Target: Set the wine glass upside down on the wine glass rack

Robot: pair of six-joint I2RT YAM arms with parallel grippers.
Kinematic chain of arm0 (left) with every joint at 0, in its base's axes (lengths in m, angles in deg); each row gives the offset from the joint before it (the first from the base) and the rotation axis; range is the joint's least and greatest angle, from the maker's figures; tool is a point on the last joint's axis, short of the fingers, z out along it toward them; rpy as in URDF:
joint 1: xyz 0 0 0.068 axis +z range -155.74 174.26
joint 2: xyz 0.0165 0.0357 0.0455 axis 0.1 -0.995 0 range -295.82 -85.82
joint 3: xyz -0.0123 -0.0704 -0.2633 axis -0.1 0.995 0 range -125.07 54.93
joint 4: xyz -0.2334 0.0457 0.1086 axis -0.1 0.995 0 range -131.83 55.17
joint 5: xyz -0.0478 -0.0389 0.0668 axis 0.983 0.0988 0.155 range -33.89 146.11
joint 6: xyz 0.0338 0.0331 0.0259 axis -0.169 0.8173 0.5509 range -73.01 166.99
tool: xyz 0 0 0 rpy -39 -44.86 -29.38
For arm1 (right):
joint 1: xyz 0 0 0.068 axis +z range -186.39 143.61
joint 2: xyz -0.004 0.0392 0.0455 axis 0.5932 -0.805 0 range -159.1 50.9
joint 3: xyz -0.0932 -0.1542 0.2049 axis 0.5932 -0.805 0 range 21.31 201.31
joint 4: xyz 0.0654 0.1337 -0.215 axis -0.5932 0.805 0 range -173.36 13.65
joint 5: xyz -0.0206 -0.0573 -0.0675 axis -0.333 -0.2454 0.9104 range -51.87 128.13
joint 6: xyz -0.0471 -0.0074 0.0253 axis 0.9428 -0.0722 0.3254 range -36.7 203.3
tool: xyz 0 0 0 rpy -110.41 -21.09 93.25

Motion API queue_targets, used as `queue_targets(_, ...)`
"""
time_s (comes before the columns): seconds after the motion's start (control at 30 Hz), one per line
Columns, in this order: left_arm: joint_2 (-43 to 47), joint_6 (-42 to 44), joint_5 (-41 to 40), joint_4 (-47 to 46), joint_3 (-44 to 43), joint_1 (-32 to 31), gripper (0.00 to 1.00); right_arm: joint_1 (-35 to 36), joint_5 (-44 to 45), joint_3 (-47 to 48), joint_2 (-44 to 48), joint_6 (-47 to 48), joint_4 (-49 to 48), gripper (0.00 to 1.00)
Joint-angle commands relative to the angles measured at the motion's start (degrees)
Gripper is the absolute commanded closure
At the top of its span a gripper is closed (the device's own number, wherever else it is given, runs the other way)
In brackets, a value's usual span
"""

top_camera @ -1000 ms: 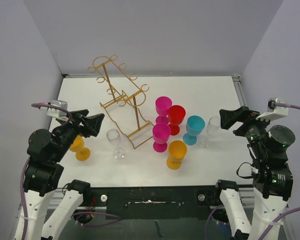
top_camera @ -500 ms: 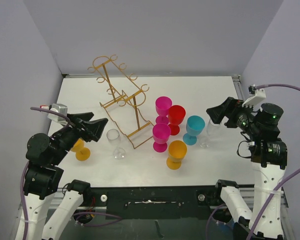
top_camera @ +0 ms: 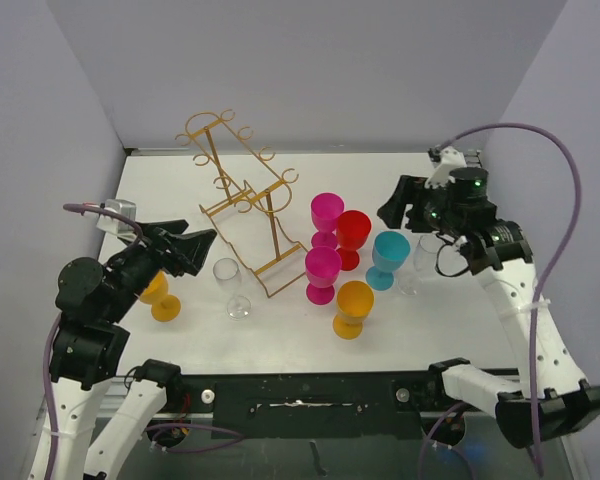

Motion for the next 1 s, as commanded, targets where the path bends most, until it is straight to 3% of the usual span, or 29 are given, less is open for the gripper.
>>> queue_targets(0.0, -0.7, 0.5, -0.8, -3.0, -3.4, 0.3, 0.28, 9.7, 14.8, 5.8, -7.9, 0.6, -3.4, 0.32)
queue_targets(0.27, 0.4, 0.7, -1.2, -3.1, -3.8, 0.3, 0.28, 14.4, 20.3, 15.3, -26.3, 1.9, -7.1, 0.46)
queue_targets(0.4, 0.7, 1.2, -1.4, -3.0, -3.7, 0.3, 0.28, 14.9, 22.1, 19.6, -33.6, 2.4, -7.2, 0.48)
queue_targets(0.63, 1.0, 1.4, -1.5, -3.6, -2.9, 0.3, 0.28, 15.1, 14.9, 21.7, -40.0, 4.9, -7.6, 0.51)
queue_targets(0.87, 0.7, 1.8, -1.5, -3.9, -3.3, 0.3, 0.27, 15.5, 14.1, 24.3, -44.9, 6.4, -6.7, 0.67)
queue_targets(0.97, 0.6, 2.0, -1.5, -3.7, -3.6, 0.3, 0.28, 15.7, 15.3, 26.1, -47.1, 7.7, -5.9, 0.78)
